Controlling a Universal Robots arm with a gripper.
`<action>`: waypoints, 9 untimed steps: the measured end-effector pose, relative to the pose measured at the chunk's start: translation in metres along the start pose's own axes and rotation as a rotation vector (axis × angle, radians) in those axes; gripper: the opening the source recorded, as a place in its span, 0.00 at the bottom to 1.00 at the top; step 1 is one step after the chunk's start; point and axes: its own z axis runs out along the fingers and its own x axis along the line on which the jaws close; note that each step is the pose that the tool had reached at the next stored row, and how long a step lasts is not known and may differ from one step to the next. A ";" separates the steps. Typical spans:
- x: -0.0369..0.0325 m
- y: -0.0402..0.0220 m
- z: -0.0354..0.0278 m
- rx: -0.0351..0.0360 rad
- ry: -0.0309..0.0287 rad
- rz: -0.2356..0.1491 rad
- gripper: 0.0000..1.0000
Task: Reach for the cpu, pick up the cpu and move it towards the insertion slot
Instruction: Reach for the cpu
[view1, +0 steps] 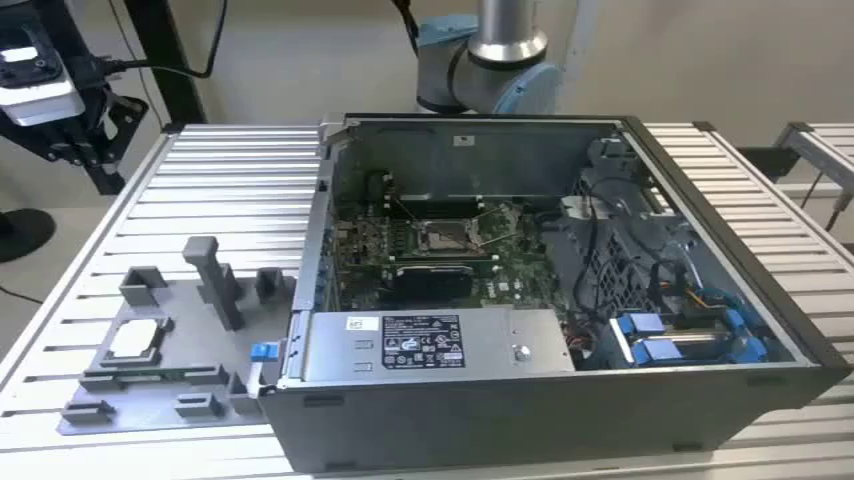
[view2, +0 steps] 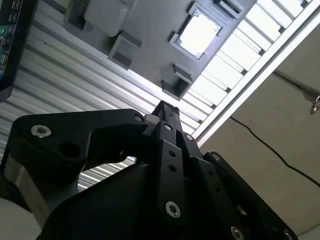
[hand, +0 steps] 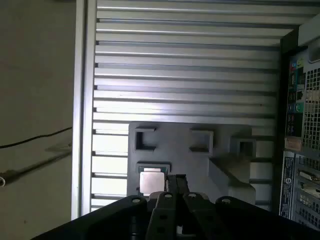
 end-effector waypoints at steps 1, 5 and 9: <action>0.0000 0.0000 0.0000 0.0000 0.0000 0.000 0.00; 0.0000 0.0000 0.0000 0.0000 0.0000 0.000 0.00; 0.0000 0.0000 0.0000 0.0000 0.0000 0.000 0.00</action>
